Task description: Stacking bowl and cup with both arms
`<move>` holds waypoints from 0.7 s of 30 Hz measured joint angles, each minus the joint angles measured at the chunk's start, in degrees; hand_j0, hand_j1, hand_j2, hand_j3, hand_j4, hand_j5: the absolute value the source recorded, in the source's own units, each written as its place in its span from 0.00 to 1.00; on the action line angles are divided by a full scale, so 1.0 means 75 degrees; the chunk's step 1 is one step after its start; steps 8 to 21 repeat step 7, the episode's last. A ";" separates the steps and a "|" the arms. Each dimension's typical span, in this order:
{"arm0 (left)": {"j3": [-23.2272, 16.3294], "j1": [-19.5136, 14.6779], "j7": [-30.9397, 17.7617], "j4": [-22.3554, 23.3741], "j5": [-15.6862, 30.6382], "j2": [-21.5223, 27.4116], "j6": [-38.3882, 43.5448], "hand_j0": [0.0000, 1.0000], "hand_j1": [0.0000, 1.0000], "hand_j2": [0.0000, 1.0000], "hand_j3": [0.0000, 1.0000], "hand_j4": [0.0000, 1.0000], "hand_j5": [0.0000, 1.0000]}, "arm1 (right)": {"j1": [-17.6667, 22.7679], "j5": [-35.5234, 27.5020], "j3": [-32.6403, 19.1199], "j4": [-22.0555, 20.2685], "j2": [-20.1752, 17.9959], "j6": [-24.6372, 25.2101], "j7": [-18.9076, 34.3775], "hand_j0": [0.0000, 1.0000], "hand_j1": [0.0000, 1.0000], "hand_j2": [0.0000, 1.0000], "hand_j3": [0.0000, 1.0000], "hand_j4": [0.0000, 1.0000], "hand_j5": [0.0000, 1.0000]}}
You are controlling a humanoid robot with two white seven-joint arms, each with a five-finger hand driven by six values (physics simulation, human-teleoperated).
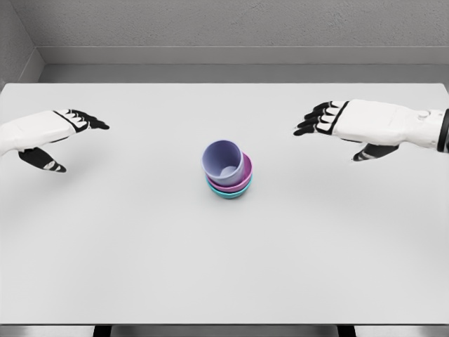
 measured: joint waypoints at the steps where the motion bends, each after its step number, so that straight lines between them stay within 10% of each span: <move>1: -0.0002 -0.0012 -0.0002 0.0003 -0.0001 0.0002 0.0000 1.00 1.00 1.00 1.00 1.00 1.00 | 0.0012 -0.0007 -0.0136 0.0058 -0.0059 -0.0011 -0.0001 1.00 1.00 1.00 1.00 1.00 1.00; 21: -0.0006 0.0012 -0.0006 0.0009 -0.0005 0.0000 0.0000 1.00 1.00 1.00 1.00 1.00 1.00 | 0.0000 -0.0022 -0.0428 0.0271 -0.0205 -0.0036 -0.0002 1.00 1.00 1.00 1.00 1.00 1.00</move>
